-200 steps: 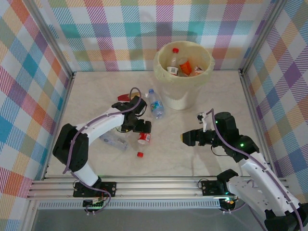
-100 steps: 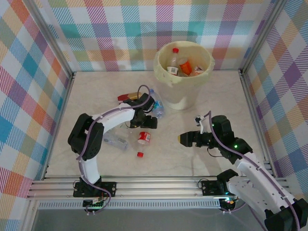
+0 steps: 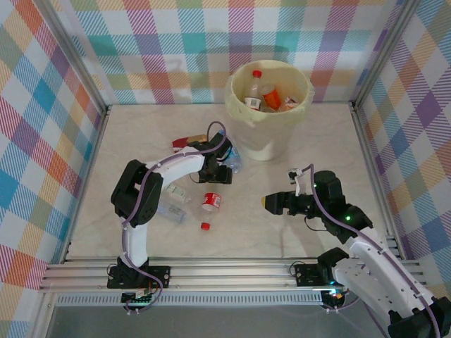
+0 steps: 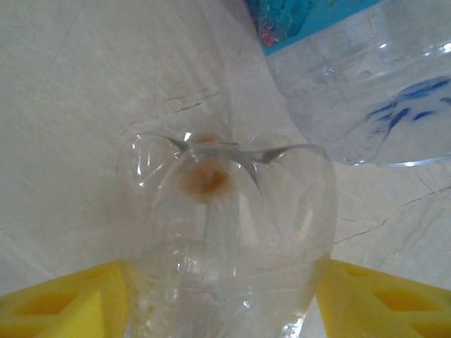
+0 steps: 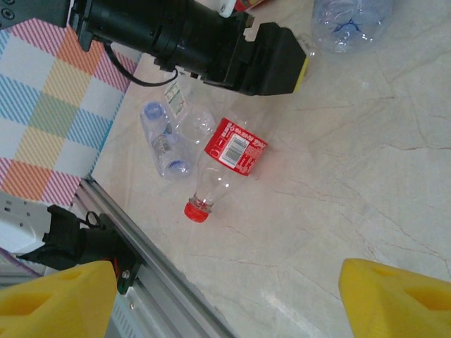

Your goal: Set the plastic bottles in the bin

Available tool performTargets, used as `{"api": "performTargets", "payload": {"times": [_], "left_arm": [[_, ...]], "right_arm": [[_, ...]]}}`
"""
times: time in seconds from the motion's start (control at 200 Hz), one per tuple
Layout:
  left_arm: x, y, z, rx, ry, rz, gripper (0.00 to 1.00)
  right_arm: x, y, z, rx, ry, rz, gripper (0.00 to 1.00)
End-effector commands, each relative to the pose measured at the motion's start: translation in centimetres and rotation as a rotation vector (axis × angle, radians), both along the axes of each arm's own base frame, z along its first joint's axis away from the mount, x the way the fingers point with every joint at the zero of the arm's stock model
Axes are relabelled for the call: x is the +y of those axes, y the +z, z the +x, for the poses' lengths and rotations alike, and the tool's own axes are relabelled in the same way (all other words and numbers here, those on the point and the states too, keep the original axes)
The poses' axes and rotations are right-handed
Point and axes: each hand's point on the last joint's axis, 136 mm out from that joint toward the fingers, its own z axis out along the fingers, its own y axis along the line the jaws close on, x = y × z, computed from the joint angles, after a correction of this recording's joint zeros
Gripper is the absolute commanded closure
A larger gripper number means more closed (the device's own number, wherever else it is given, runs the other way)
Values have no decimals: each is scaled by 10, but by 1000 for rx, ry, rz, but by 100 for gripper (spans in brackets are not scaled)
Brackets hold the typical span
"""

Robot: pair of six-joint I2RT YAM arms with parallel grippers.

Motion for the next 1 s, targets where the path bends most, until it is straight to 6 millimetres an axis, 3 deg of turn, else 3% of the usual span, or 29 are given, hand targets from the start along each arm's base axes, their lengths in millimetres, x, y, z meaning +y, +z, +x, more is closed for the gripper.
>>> {"api": "performTargets", "payload": {"times": [0.0,0.06,0.385,0.71,0.995], "left_arm": [[-5,3,-2,7,-33,5,37],[-5,6,-3,5,-40,-3,42],[-13,20,-11,2,-53,-89,44],[-13,86,-25,-74,-53,-261,43],[-24,145,-26,-180,75,-516,41]], "right_arm": [[0,5,8,-27,-41,20,18],[-1,5,11,-27,-54,23,18],[9,27,22,-24,-40,42,16],[24,33,31,34,-40,155,13],[50,39,36,40,26,214,0]]}}
